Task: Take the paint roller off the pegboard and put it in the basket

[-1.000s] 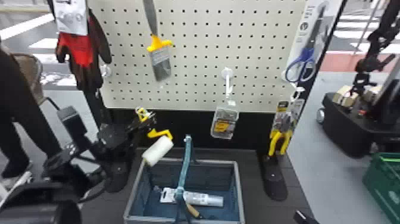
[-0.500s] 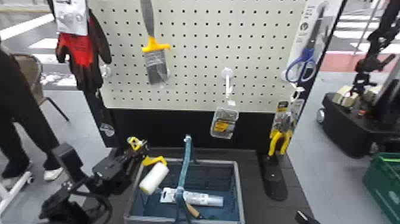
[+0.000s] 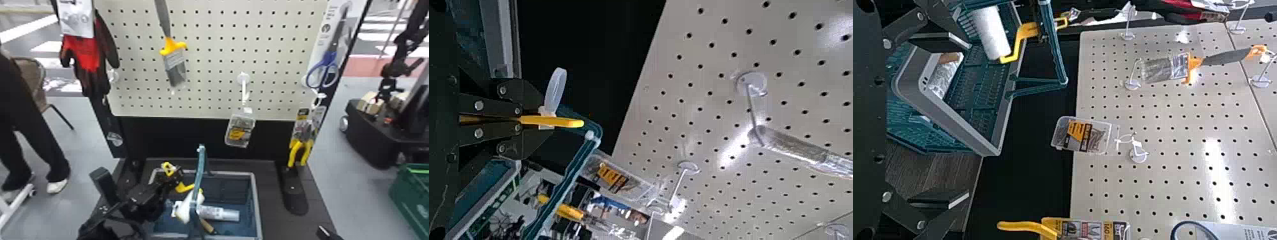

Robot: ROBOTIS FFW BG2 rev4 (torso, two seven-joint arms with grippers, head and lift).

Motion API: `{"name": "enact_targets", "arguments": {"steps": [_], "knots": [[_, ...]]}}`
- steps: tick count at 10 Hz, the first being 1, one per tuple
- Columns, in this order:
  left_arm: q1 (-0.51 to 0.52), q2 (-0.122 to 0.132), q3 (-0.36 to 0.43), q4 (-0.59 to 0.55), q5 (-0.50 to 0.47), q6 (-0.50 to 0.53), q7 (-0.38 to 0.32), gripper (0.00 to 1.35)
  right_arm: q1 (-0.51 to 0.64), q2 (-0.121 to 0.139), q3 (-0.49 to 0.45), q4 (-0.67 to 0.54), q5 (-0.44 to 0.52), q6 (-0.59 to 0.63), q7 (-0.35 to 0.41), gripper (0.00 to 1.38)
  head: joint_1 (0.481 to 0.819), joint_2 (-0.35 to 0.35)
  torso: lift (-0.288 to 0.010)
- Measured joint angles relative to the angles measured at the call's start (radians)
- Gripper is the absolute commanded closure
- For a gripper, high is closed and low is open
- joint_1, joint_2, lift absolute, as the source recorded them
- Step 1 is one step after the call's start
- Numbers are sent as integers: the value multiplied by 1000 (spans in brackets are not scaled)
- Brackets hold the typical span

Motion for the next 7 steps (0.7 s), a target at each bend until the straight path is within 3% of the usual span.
{"name": "enact_targets", "arguments": {"steps": [1, 2, 3, 4, 7], "knots": [[-5, -3, -16, 16, 3, -9, 1, 989, -1, 0, 0, 0, 0, 0, 0, 251, 549, 0, -100], [-6, -4, -30, 32, 7, -39, 15, 559, -2, 0, 0, 0, -1, 0, 0, 251, 549, 0, -100], [-5, -4, -37, 37, 3, -66, 21, 269, -2, -1, 0, 0, -2, 0, 0, 251, 549, 0, -100], [-10, -2, -41, 38, -10, -72, 22, 105, -2, -2, 0, 0, -2, 0, 1, 251, 549, 0, -100], [-20, -1, -39, 39, -19, -74, 22, 110, -4, -4, 2, 0, -3, 2, 1, 251, 549, 0, -100]]}}
